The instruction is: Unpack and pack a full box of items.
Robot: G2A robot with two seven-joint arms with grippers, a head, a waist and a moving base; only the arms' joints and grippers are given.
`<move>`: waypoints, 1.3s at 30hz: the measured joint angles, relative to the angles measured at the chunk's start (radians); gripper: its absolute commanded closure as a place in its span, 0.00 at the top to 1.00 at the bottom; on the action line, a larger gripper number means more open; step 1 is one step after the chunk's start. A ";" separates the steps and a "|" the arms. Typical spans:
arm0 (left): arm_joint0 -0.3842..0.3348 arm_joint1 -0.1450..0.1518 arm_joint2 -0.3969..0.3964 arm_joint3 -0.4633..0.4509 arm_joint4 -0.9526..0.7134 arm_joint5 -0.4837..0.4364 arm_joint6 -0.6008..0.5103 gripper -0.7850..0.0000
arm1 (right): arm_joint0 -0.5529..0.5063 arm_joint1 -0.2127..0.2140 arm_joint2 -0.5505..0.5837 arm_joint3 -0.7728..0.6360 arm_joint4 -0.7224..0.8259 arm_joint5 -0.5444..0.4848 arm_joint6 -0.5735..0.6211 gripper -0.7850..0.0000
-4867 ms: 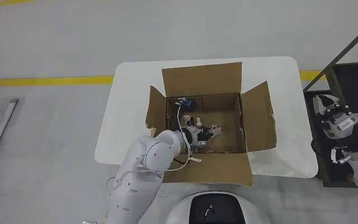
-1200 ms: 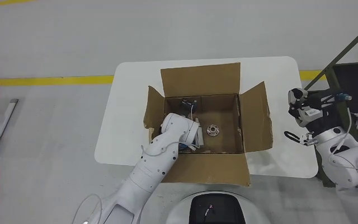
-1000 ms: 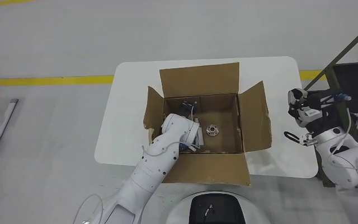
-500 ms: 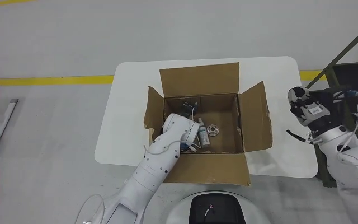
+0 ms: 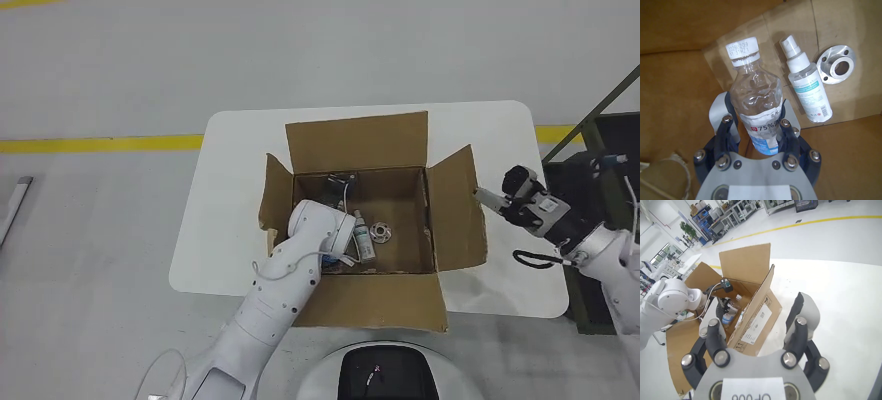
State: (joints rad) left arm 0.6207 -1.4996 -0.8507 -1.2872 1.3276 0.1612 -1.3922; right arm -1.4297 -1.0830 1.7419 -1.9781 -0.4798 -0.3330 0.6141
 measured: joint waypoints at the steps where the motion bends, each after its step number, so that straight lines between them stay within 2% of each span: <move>1: 0.003 0.000 -0.006 -0.013 0.002 -0.002 0.000 0.00 | 0.002 0.001 -0.008 0.003 -0.007 -0.001 0.013 0.83; 2: 0.006 0.001 -0.010 -0.022 0.002 -0.003 0.001 0.00 | 0.004 0.002 -0.014 0.006 -0.015 -0.002 0.019 0.79; 3: 0.008 0.001 -0.015 -0.033 0.003 -0.005 0.000 0.00 | 0.007 0.003 -0.019 0.009 -0.030 -0.005 0.024 0.52; 5: 0.013 0.001 -0.023 -0.059 0.004 -0.011 -0.001 0.00 | 0.011 0.004 -0.036 0.021 -0.073 -0.006 0.021 0.45; 7: 0.016 0.001 -0.030 -0.086 0.004 -0.017 -0.002 0.00 | 0.015 0.004 -0.053 0.037 -0.091 0.000 0.015 0.30; 8: 0.017 0.001 -0.033 -0.098 0.003 -0.020 -0.002 0.00 | 0.017 0.004 -0.059 0.042 -0.095 0.002 0.013 0.17; 9: 0.018 0.001 -0.036 -0.110 0.002 -0.024 -0.002 0.00 | 0.018 0.004 -0.064 0.047 -0.098 0.004 0.011 0.00; 14: 0.020 0.000 -0.057 -0.186 -0.008 -0.047 -0.006 0.00 | 0.020 0.005 -0.072 0.057 -0.106 0.025 -0.015 0.00; 23: 0.003 0.000 -0.107 -0.312 -0.034 -0.068 -0.026 0.00 | 0.033 0.005 -0.054 0.070 -0.014 0.071 -0.026 0.00; 32: -0.025 -0.003 -0.134 -0.370 -0.048 -0.100 -0.047 0.00 | 0.068 0.013 0.002 0.103 0.030 0.091 -0.024 0.00; 39: -0.046 -0.008 -0.150 -0.402 -0.099 -0.116 0.001 0.00 | 0.088 0.018 0.032 0.134 0.023 0.094 -0.030 0.00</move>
State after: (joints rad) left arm 0.5747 -1.5076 -1.0002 -1.6895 1.2284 0.0447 -1.3914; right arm -1.3418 -1.0647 1.7740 -1.8442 -0.4569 -0.2385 0.5844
